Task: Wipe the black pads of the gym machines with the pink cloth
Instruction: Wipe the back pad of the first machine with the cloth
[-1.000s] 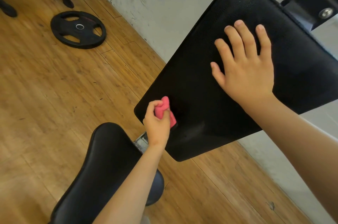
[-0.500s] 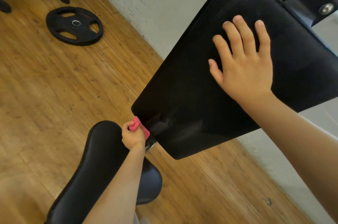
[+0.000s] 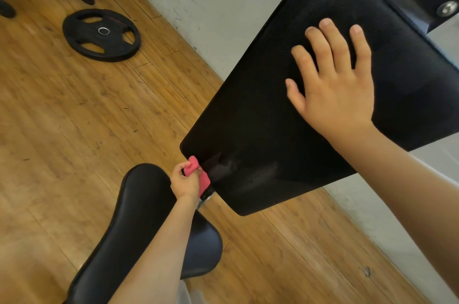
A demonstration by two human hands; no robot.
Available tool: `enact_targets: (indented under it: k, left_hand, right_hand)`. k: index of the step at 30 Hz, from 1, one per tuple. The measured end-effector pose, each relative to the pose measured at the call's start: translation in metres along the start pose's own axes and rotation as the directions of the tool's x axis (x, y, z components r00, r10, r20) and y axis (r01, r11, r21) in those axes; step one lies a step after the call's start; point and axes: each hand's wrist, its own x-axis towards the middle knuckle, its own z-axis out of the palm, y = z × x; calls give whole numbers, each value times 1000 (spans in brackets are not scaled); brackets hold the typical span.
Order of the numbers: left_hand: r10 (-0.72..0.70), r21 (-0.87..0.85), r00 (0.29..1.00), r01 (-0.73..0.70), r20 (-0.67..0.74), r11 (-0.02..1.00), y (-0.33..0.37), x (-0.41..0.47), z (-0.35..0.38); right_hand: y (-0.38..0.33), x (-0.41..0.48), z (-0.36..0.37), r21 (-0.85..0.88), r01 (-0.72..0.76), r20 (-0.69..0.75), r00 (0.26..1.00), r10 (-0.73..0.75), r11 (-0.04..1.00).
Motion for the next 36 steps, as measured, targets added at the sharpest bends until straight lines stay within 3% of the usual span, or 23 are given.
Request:
enact_targets:
  k: [8,16,25,29,36]
  left_hand:
    - [17,-101,976,5,216,995,14,-15,1]
    - [99,-165,950,-51,296,985,45,-43,15]
    - [301,-225,857,-223,418,948,97,-83,34]
    - [236,-253,825,-117,514,960,92,-75,11]
    - [-11,-74,957,34,291,997,17,-36,-14]
  right_hand:
    - [0,0,0,28,-11,4,1000,10,1000]
    - [-1,0,0,3,-5,-7,1000,5,1000]
    - [0,0,0,26,-6,8,1000,6,1000]
    - [-1,0,-1,-10,-3,1,1000,3,1000]
    - [-1,1,-1,-8,-4,1,1000,4,1000]
